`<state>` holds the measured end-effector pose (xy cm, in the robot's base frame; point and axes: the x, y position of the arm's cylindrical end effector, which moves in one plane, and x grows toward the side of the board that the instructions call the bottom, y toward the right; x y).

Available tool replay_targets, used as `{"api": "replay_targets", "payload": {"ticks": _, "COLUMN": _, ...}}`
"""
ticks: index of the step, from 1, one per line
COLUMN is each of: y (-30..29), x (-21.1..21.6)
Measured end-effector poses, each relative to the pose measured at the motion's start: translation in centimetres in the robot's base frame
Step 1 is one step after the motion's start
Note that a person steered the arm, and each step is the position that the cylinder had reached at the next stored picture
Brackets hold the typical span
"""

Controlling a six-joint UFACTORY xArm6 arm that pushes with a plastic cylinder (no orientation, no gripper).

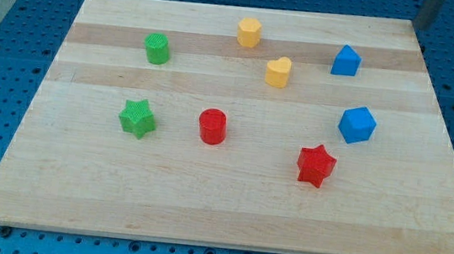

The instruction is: Push the green circle to the center

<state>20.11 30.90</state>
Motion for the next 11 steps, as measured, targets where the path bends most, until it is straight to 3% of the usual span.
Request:
{"api": "replay_targets", "payload": {"ticks": 3, "y": -3.6, "x": 0.1}}
{"api": "replay_targets", "payload": {"ticks": 5, "y": -7.7, "x": 9.4}}
{"api": "replay_targets", "payload": {"ticks": 8, "y": -5.9, "x": 10.4}}
{"api": "replay_targets", "payload": {"ticks": 10, "y": -4.9, "x": 18.7}}
{"api": "replay_targets", "payload": {"ticks": 11, "y": -7.1, "x": 20.2}}
